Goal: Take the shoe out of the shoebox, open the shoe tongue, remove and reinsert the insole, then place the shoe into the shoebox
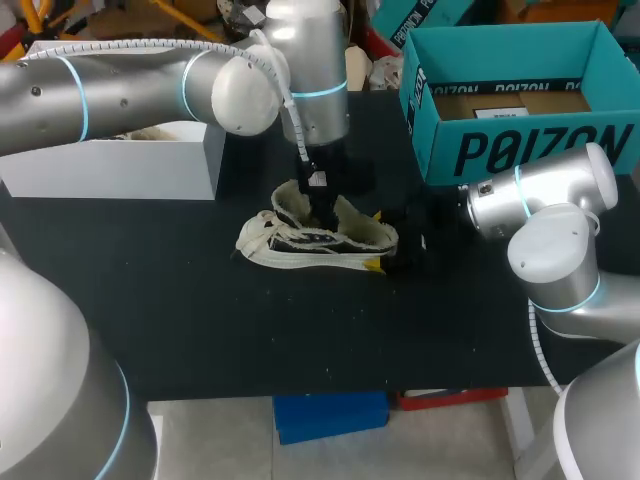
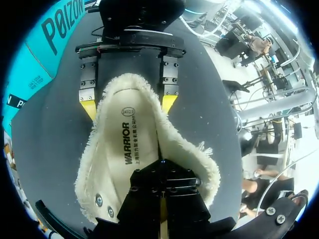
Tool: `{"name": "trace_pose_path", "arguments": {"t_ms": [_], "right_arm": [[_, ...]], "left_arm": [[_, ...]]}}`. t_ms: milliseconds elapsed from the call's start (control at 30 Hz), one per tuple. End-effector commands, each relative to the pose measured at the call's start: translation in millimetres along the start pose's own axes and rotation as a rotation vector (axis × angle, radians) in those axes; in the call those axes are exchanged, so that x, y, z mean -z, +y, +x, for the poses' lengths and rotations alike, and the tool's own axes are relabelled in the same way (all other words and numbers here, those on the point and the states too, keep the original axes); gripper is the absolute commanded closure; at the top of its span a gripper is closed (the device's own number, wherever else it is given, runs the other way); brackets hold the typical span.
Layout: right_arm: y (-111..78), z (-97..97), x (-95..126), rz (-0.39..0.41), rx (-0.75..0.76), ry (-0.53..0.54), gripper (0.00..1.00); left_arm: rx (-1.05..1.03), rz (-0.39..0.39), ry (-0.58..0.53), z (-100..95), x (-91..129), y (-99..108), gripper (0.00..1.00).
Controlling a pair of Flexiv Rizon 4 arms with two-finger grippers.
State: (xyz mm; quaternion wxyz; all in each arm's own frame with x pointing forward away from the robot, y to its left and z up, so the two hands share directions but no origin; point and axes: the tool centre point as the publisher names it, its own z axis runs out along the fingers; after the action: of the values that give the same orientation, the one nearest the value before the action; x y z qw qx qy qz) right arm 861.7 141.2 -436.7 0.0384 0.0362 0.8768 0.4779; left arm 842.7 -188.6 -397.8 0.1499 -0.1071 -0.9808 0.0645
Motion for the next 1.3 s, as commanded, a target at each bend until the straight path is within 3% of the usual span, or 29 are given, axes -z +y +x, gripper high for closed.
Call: {"name": "trace_pose_path", "arguments": {"t_ms": [33, 800, 833, 900, 1000, 1133, 1300], "right_arm": [[-3.0, -0.2, -4, 0.001, -0.001, -0.001, 1.0], [-3.0, -0.2, -4, 0.001, -0.001, -0.001, 1.0], [-3.0, -0.2, -4, 0.001, -0.001, -0.001, 1.0], [-3.0, -0.2, -4, 0.001, -0.001, -0.001, 1.0], [-3.0, -0.2, -4, 0.001, -0.001, -0.001, 1.0], [-3.0, -0.2, -4, 0.001, -0.001, -0.001, 1.0], [-3.0, -0.2, -4, 0.001, -0.001, -0.001, 1.0]], "left_arm": [[-0.001, -0.009, -0.005, 0.9, -6, -2, 1.0], [0.012, -0.042, -0.016, 0.9, -31, 2, 1.0], [0.007, -0.038, -0.023, 0.7, -29, 3, 0.96], [-0.008, -0.041, -0.04, 0.7, -27, 3, 0.67], [-0.017, -0.058, -0.068, 1.0, -25, 3, 0.45], [-0.02, -0.109, -0.109, -0.5, -27, 5, 0.53], [-0.025, -0.203, -0.191, -1.8, -35, 10, 0.56]]}}
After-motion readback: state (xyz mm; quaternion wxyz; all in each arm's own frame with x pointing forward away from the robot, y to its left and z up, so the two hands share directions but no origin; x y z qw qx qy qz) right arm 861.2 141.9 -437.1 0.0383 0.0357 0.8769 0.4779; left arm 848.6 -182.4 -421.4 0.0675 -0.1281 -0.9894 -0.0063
